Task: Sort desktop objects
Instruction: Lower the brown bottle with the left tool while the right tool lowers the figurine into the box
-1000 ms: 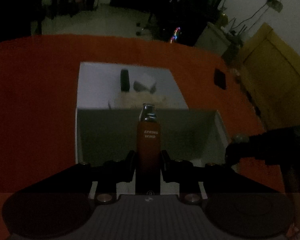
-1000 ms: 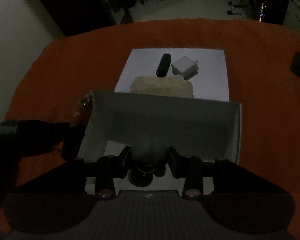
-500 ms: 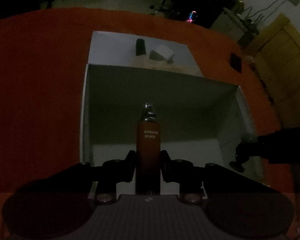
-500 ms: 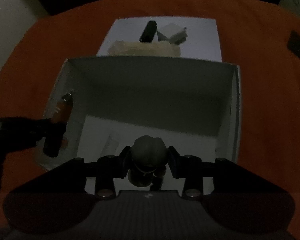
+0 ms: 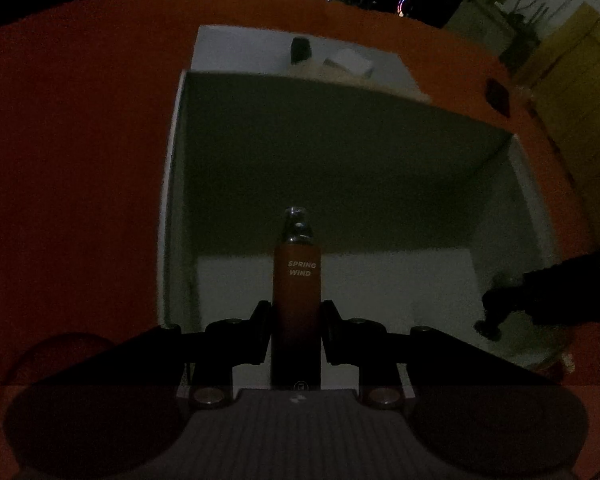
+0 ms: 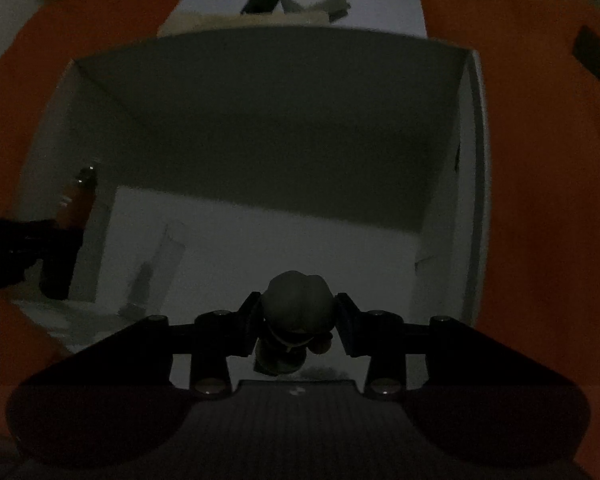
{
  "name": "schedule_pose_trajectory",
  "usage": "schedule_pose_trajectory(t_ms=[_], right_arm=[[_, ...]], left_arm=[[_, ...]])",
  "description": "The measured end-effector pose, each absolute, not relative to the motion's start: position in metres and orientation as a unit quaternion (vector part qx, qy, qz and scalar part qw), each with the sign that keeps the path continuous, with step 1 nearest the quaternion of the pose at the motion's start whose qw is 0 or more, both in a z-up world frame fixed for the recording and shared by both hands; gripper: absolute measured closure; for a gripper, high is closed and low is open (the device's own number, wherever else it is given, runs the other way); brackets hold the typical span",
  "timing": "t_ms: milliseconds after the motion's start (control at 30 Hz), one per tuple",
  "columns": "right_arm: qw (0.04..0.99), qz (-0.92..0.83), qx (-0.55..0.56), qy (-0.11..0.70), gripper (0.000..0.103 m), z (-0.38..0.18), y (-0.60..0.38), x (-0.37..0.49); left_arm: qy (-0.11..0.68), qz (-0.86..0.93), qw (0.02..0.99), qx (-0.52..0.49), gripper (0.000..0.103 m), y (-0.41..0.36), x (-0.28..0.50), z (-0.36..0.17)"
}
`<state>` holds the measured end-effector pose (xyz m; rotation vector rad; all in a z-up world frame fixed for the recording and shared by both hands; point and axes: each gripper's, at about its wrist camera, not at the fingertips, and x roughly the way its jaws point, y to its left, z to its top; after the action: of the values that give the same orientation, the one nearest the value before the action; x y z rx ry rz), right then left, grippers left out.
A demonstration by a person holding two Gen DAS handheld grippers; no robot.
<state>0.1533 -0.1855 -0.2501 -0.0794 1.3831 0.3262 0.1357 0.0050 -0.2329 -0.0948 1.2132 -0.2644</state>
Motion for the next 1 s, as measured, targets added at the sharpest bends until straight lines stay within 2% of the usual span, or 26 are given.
schedule_pose_trajectory(t_ms=[233, 1000], right_arm=[[0.741, 0.147, -0.088, 0.650, 0.061, -0.279, -0.176, 0.151], [0.722, 0.131, -0.063, 0.677, 0.061, -0.304, -0.183, 0.153]], left_arm=[[0.585, -0.124, 0.801, -0.028, 0.081, -0.003, 0.133, -0.245], [0.601, -0.123, 0.790, -0.005, 0.081, -0.019, 0.130, -0.272]])
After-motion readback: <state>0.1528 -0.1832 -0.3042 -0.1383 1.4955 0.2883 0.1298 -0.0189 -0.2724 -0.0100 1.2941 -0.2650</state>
